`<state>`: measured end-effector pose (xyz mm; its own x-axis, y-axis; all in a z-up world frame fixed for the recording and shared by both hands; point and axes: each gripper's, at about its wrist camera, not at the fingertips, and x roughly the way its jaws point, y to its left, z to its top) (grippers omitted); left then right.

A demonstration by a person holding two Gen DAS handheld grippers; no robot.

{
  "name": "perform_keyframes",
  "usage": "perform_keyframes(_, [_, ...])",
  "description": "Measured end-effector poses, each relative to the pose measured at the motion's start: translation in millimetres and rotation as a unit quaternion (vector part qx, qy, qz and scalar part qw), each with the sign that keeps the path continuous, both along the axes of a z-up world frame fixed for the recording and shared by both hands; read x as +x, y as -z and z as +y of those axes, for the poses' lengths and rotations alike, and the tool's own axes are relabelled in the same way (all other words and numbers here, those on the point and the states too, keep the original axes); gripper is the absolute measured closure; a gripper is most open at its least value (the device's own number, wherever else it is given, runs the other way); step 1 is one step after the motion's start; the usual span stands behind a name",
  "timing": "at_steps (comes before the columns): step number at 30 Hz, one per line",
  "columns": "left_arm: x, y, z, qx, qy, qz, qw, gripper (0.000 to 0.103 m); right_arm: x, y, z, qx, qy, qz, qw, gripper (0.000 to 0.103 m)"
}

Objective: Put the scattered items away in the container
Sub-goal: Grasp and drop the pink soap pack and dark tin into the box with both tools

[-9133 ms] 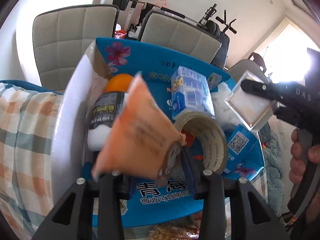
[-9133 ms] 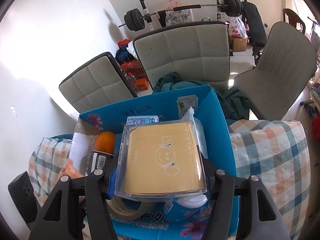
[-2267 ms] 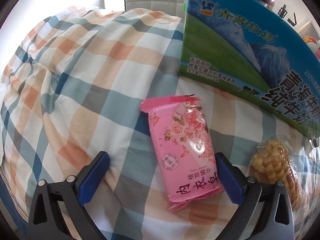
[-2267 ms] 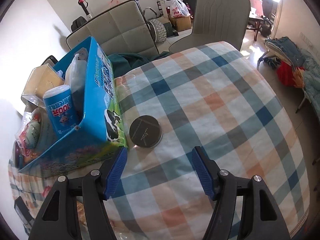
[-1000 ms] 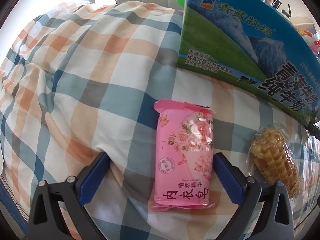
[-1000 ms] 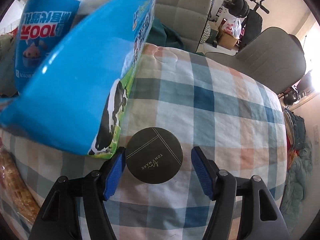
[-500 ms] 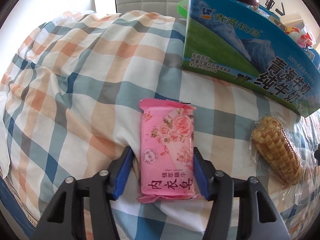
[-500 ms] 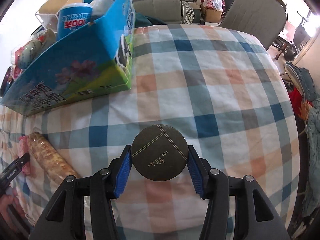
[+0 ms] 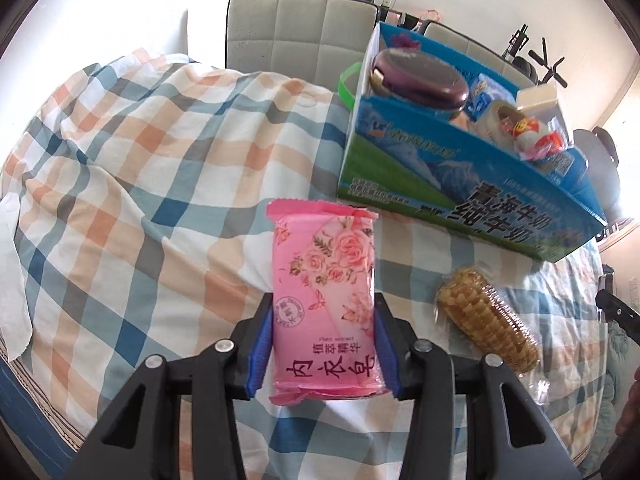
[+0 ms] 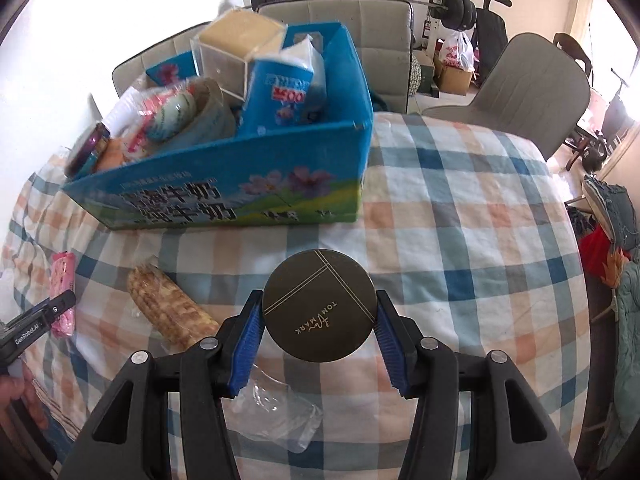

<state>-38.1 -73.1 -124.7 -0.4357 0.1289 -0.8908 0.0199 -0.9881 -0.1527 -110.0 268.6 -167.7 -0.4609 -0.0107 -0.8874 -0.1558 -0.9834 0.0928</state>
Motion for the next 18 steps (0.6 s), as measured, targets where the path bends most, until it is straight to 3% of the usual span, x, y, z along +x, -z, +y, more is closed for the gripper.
perform_keyframes(4, [-66.9,16.0,-10.9,0.040,-0.025,-0.001,0.9989,0.058,-9.6,-36.2,-8.3,-0.009,-0.007,0.039,0.999,0.048])
perform_keyframes(6, [-80.5,14.8,-15.9,0.047,-0.032,0.005,0.9984,0.058,-19.8,-49.4,-11.2,-0.012,-0.014,0.055,0.998,0.048])
perform_keyframes(13, [-117.0,-25.3,-13.4,0.069,-0.036,0.063,0.9950,0.058,-57.8,-76.9,-35.7,0.002,-0.061,0.092,0.994,0.048])
perform_keyframes(18, [-163.2,-47.5,6.5,0.079,-0.017,0.092,0.9924,0.058,-90.4,-68.9,-50.9,0.010,-0.091,0.100,0.991,0.048])
